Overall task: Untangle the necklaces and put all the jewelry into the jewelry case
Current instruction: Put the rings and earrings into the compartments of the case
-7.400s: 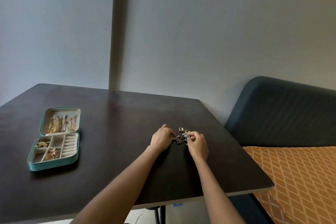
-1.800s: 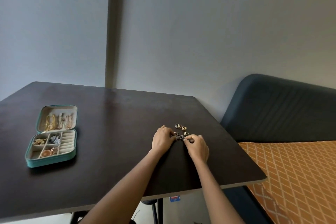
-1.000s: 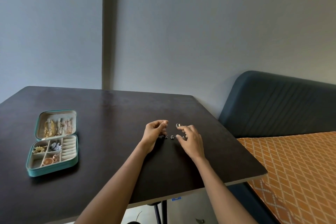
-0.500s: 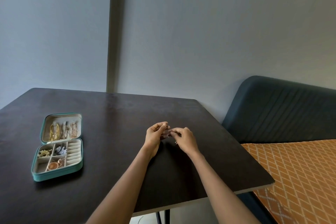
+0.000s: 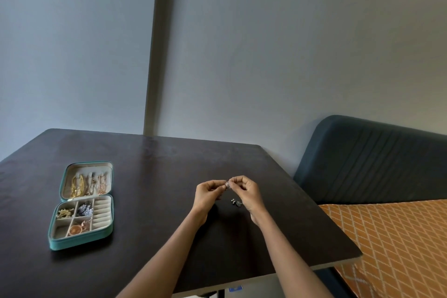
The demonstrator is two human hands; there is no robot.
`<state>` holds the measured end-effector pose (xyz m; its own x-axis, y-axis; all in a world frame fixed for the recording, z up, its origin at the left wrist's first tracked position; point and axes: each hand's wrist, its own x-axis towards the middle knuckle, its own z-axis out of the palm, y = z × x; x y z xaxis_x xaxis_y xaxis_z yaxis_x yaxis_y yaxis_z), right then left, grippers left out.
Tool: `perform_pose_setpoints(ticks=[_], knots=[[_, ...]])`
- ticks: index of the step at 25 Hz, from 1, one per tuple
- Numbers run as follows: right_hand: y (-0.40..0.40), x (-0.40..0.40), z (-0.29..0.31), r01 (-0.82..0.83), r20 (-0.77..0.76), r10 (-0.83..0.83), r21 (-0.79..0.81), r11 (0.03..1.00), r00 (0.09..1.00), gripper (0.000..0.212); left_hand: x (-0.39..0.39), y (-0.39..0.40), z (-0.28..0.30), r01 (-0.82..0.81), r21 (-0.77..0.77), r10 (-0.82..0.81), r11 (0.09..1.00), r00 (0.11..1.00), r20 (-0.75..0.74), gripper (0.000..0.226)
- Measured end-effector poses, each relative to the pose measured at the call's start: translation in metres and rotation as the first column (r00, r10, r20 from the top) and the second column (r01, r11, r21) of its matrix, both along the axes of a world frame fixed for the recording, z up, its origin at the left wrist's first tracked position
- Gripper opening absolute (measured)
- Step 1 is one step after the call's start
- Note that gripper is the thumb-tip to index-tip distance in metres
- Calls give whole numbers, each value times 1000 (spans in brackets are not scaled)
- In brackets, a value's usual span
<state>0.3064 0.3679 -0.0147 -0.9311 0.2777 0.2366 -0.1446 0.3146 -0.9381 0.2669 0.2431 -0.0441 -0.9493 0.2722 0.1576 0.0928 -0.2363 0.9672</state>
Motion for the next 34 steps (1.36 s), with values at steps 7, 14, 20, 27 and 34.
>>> perform_pose_setpoints(ticks=[7,14,20,27,34], knots=[[-10,5,10,1,13,1,-113,994,1000,6,-1,-15,15,-90,-117,71,989,985,-159,6],[-11,7,6,161,223,-105,-248,955,969,12,-6,-16,37,-112,-248,60,962,977,-207,14],[12,19,1,116,55,-118,43,992,992,10,-6,-10,39,-14,-356,-51,934,983,-175,11],[9,20,14,-9,-52,10,17,1000,999,8,-2,-13,50,92,-348,-171,933,964,-204,14],[1,21,17,-112,-40,109,-84,990,993,7,-8,-14,66,35,-353,-122,935,966,-228,18]])
